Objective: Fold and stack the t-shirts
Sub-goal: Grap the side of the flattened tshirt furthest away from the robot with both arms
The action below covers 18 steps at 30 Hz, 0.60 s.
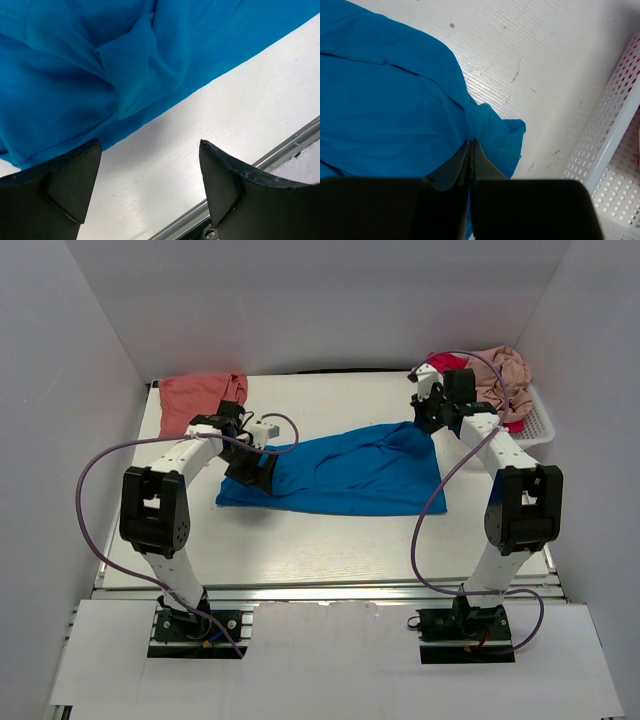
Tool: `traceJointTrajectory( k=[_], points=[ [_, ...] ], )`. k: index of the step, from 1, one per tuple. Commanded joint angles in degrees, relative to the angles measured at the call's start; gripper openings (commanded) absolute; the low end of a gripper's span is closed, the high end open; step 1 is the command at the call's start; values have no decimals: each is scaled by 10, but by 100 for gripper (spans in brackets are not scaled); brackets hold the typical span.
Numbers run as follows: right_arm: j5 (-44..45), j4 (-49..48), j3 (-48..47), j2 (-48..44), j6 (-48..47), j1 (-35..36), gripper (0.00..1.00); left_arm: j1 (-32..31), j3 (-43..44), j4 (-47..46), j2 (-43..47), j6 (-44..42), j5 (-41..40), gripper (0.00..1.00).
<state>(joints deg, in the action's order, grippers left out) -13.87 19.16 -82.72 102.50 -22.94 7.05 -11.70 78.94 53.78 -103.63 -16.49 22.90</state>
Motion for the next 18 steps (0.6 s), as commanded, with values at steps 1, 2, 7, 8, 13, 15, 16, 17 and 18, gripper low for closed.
traceJointTrajectory(
  k=[1, 2, 7, 8, 13, 15, 16, 17, 18],
  points=[
    [-2, -18, -26, 3, 3, 2, 0, 4, -18, -19, 40, -7, 29, 88],
    [-1, -18, -27, 3, 3, 3, 0, 4, -21, -28, 44, -4, 29, 87],
    [-1, -18, -24, 6, 4, 7, 0, 4, -43, -73, 56, -12, 15, 85],
    [1, -20, -24, 5, 3, 7, 0, 4, -47, -82, 59, -14, 8, 85],
    [2, -23, -21, 4, 3, 8, 0, 4, -72, -116, 69, -20, 0, 82],
    [1, -23, -21, 6, 4, 8, 0, 4, -88, -140, 75, -21, -7, 82],
    [1, -23, -22, 7, 4, 9, 0, 4, -92, -147, 75, -21, -10, 82],
    [1, -22, -22, 7, 4, 9, 0, 4, -95, -151, 72, -22, -11, 81],
    [2, -23, -23, 7, 4, 9, 0, 4, -96, -151, 67, -22, -11, 80]
  ],
)
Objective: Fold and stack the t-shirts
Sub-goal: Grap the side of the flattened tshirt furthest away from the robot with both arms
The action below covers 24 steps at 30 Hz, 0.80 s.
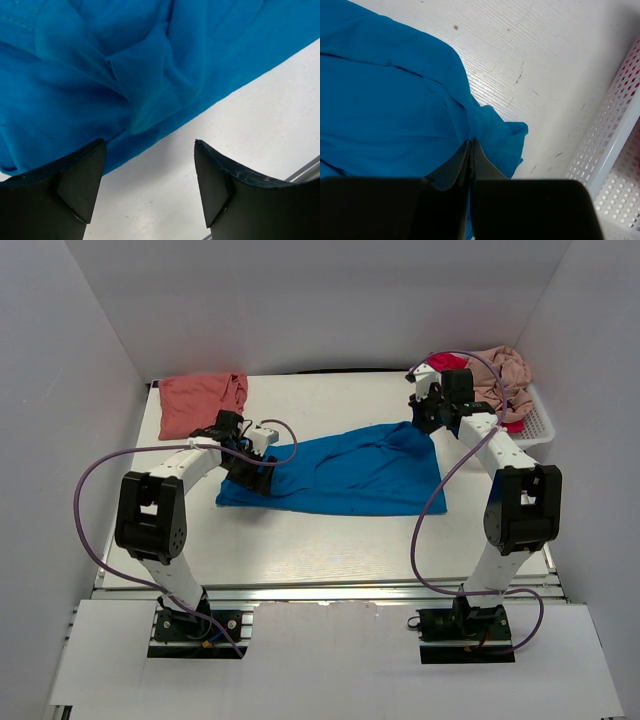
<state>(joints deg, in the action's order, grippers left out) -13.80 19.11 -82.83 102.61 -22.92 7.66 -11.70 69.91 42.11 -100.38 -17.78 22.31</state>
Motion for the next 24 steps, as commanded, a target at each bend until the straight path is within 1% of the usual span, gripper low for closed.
traceJointTrajectory(
  k=[1, 6, 11, 14, 16, 17, 20, 24],
  points=[
    [1, -23, -21, 6, 3, 3, 0, 4, -6, -36, 33, -9, -4, 80],
    [4, -23, -20, 9, 2, 4, 0, 5, -12, -52, 37, -18, 15, 71],
    [5, -24, -22, 11, 2, 4, 0, 9, -12, -57, 29, -32, 38, 69],
    [10, -25, -23, 10, 2, 5, 0, 9, -10, -54, 30, -33, 40, 65],
    [11, -25, -23, 10, 2, 4, 0, 9, -7, -51, 32, -35, 40, 59],
    [11, -26, -23, 10, 2, 5, 0, 9, -7, -47, 32, -37, 40, 51],
    [10, -25, -24, 10, 2, 4, 0, 10, -7, -41, 34, -40, 42, 44],
    [10, -27, -23, 8, 2, 5, 0, 10, -7, -35, 33, -43, 37, 44]
  ],
)
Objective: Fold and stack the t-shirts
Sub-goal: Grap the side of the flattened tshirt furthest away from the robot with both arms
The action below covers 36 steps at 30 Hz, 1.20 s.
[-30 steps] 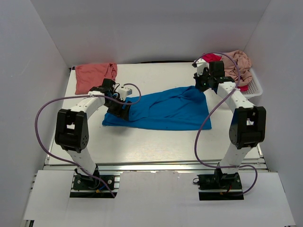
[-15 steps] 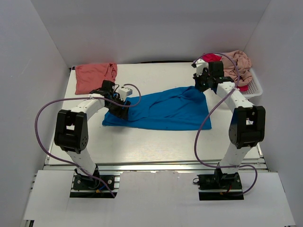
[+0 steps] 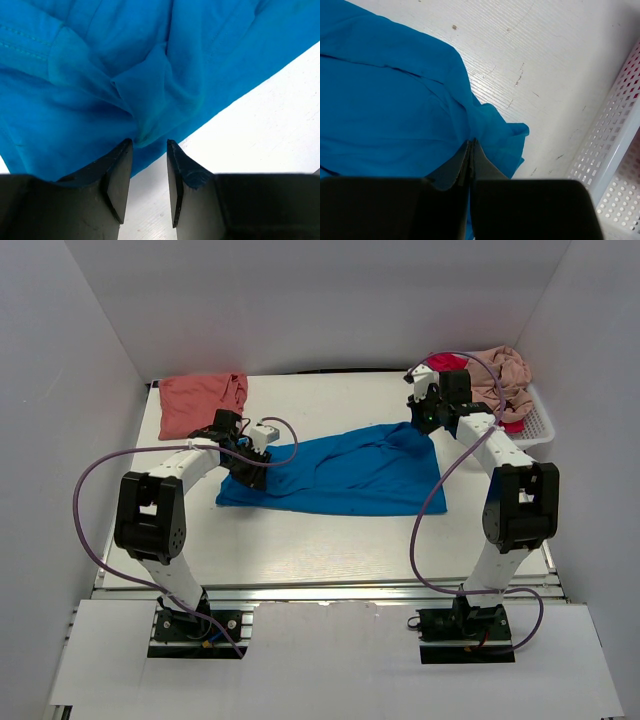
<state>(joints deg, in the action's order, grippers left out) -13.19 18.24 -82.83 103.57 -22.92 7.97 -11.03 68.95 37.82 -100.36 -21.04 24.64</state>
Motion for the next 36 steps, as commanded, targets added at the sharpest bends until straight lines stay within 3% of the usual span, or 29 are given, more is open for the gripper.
traceJointTrajectory(
  k=[1, 36],
  points=[
    [4, -18, -23, -2, 2, 2, 0, 3, 3, 8, 33, -13, 14, 44],
    [-7, -4, -32, -2, 5, 6, 0, 4, 5, -16, -27, -30, 15, 43]
  ],
)
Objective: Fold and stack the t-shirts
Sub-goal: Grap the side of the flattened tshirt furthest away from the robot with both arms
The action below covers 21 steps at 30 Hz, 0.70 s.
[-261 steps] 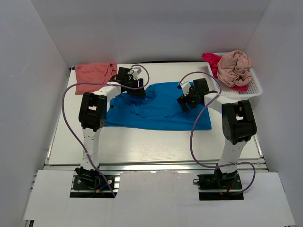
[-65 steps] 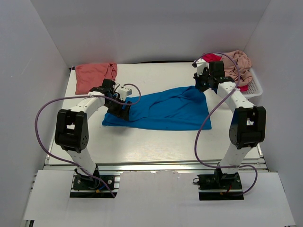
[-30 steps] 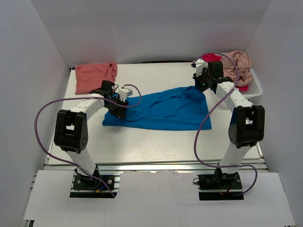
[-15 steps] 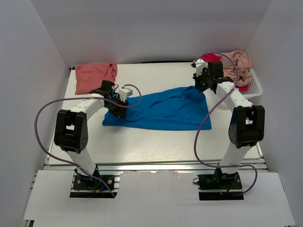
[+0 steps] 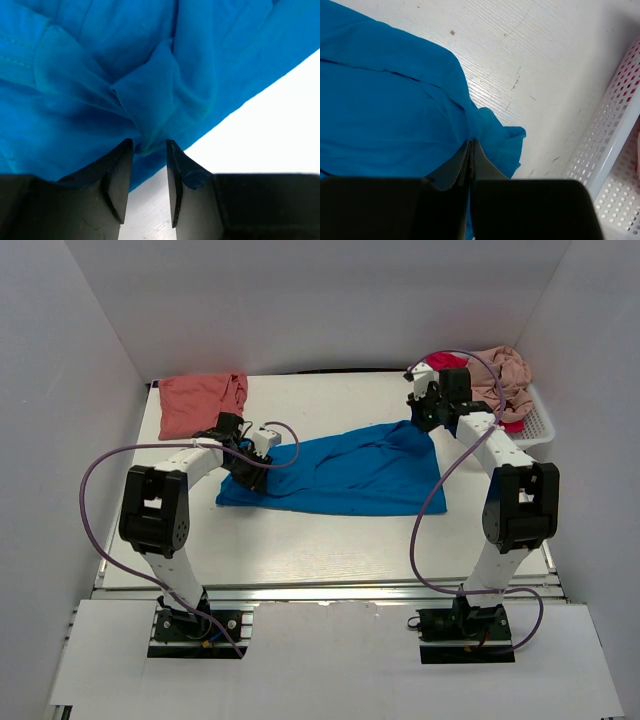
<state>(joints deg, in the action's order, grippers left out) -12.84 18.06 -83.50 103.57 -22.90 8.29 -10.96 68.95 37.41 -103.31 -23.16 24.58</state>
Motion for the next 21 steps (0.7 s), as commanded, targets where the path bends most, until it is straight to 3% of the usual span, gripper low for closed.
traceJointTrajectory(
  k=[1, 3, 5, 6, 8, 13, 21],
  points=[
    [-10, -2, -25, -1, 4, 4, 0, 3, 7, -11, 0, -8, 15, 42],
    [-11, -2, -24, 0, 5, 4, 0, 3, 9, -10, -1, -8, 16, 41],
    [-10, -6, -18, 0, 4, 4, 0, 4, 10, -10, 4, -7, 17, 31],
    [-10, -7, -16, -1, 4, 4, 0, 3, 10, -11, 6, -7, 16, 25],
    [-9, -8, -11, -3, 2, 3, 0, 3, 7, -16, 13, -2, 14, 0],
    [-5, -1, 10, -25, -8, 3, 0, 4, 13, -23, 36, 11, 1, 0],
    [38, -25, 26, -48, -44, 4, 0, 13, 148, -26, 48, 39, -73, 0]
  ],
)
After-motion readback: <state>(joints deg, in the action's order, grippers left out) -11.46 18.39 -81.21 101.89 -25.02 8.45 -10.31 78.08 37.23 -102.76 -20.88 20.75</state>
